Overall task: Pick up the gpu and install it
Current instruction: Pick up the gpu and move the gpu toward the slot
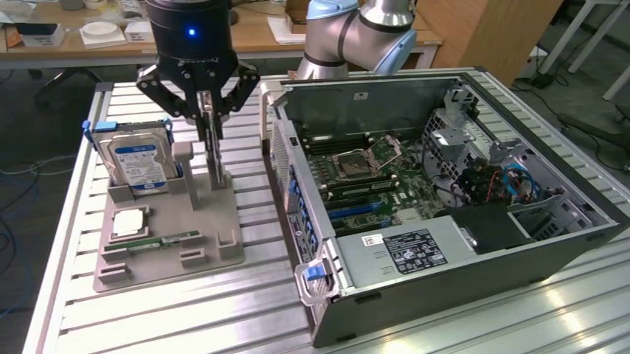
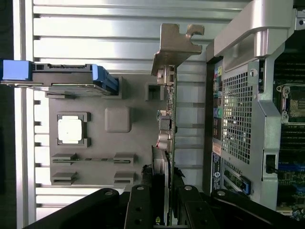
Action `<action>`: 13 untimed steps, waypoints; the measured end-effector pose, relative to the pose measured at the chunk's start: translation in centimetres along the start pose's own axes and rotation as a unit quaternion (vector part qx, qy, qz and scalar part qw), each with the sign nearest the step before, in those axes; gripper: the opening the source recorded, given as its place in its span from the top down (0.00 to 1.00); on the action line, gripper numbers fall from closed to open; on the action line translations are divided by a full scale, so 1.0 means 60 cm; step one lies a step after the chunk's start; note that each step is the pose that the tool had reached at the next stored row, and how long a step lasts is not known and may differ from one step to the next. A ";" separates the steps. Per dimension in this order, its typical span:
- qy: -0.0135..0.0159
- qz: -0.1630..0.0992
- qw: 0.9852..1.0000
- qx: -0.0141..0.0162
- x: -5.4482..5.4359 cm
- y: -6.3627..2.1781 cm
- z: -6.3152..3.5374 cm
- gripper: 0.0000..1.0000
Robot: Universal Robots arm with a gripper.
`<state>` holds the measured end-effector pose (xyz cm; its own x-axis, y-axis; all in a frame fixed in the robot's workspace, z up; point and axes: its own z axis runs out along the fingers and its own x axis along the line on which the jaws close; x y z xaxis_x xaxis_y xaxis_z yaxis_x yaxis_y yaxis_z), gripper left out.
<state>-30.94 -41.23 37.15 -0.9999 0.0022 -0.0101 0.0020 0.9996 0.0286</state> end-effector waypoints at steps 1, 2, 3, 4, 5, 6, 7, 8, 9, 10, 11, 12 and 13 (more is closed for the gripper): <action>0.000 0.000 1.000 0.000 0.000 0.000 -0.002 0.74; 0.000 0.000 1.000 0.000 0.000 0.000 -0.003 0.74; 0.000 0.000 1.000 0.000 0.000 0.000 -0.005 0.74; 0.000 0.000 1.000 0.000 0.000 0.000 -0.007 0.74; 0.000 0.000 1.000 0.000 0.000 0.000 -0.008 0.74; 0.000 0.000 1.000 0.000 0.000 0.000 -0.010 0.74; 0.000 0.000 1.000 0.000 0.000 0.000 -0.011 0.74; 0.000 0.000 1.000 0.000 0.000 0.000 -0.013 0.74; -0.001 0.000 1.000 0.000 0.000 0.000 -0.015 0.74; -0.001 0.000 1.000 0.000 0.000 0.000 -0.017 0.74; -0.001 0.000 1.000 0.000 0.000 0.001 -0.018 0.74; -0.001 0.000 1.000 0.000 0.000 0.001 -0.020 0.74; -0.001 0.000 1.000 0.000 0.000 0.001 -0.022 0.74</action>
<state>-30.94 -41.23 38.45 -0.9999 0.0022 -0.0117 0.0019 0.9996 0.0287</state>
